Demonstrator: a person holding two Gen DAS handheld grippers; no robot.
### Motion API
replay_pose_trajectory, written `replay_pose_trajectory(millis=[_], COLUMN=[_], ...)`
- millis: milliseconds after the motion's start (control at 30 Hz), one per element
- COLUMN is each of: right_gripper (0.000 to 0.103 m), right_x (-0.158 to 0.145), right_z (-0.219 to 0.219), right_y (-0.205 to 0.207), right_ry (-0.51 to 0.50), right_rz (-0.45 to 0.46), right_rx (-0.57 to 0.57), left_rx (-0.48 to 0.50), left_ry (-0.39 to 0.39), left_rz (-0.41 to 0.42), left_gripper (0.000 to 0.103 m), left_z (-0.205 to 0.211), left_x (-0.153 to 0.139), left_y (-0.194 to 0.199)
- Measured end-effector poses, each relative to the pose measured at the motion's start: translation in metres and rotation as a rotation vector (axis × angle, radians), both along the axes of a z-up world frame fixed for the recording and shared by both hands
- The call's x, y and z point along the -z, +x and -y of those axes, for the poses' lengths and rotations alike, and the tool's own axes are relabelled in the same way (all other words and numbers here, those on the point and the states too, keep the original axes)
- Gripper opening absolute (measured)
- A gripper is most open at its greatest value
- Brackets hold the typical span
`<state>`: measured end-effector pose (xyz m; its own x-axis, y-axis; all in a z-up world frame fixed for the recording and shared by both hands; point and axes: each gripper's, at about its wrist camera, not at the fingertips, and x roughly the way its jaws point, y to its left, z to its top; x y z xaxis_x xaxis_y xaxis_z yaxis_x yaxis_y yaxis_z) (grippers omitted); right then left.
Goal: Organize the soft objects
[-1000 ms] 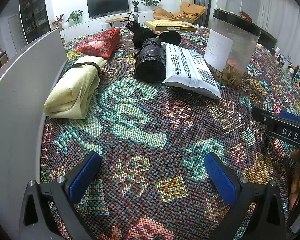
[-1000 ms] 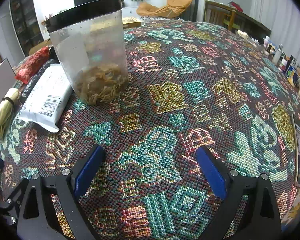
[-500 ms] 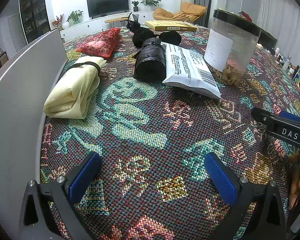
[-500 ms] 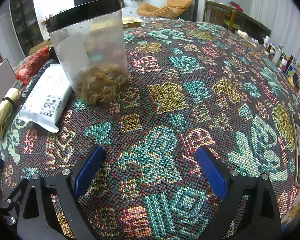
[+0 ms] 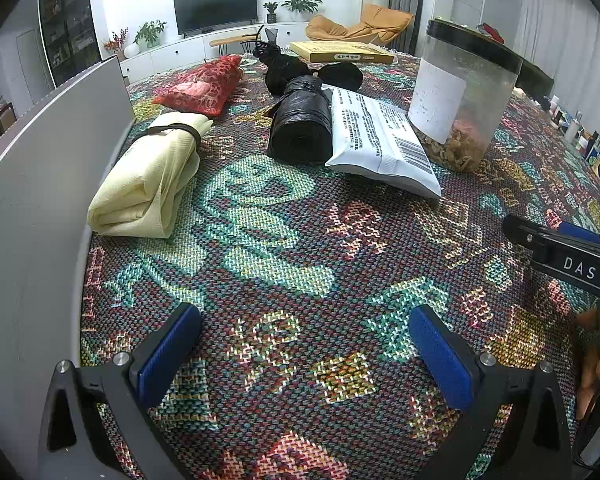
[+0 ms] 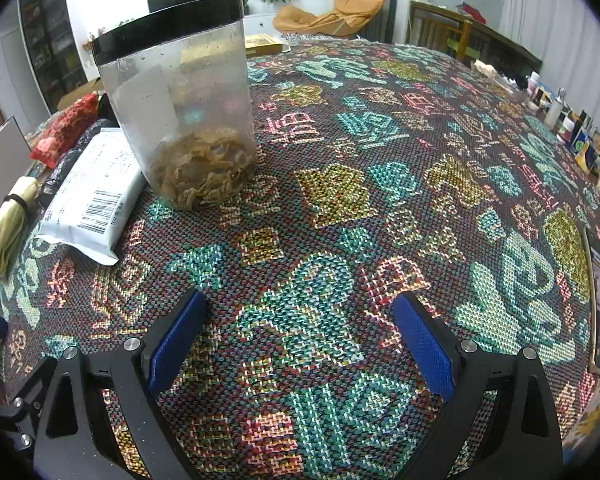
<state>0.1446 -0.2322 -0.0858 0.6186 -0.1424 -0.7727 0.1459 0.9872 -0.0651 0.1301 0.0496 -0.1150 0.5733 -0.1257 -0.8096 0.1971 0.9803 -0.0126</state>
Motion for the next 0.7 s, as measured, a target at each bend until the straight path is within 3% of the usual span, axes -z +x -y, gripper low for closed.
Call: replay_pose_trajectory(millis=[167,233,300,367,533,667,700], right_gripper=[0.096,0.096,0.095,0.095,0.095,0.096,0.096], right_x=[-0.001,-0.007,-0.014,-0.018,-0.016,-0.007,-0.007], right_z=[0.001,0.001,-0.001,-0.011,-0.061,-0.093,-0.104], right_y=[0.0,-0.003,-0.004,-0.001,0.047,0.081,0.088], right_ry=[0.022,0.133,0.323,0.389,0.408,0.342,0.286], right_rz=[0.001,0.03,0.076,0.087,-0.033,-0.123,-0.133], right_rx=[-0.01,-0.071,-0.168,-0.225,-0.297,-0.286,-0.295], left_rx=[0.0,0.0,0.0,0.0,0.0,-0.001,-0.018], left_ry=[0.0,0.0,0.001,0.0,-0.001,-0.001,-0.006], left_rz=[0.0,0.0,0.0,0.0,0.0,0.0,-0.002], left_gripper=[0.103,0.103,0.103,0.103,0.103,0.103,0.101], left_z=[-0.001,-0.001,0.0,0.0,-0.002,-0.002,-0.004], left_x=[0.0,0.0,0.0,0.0,0.0,0.0,0.0], left_y=[0.0,0.0,0.0,0.0,0.0,0.0,0.001])
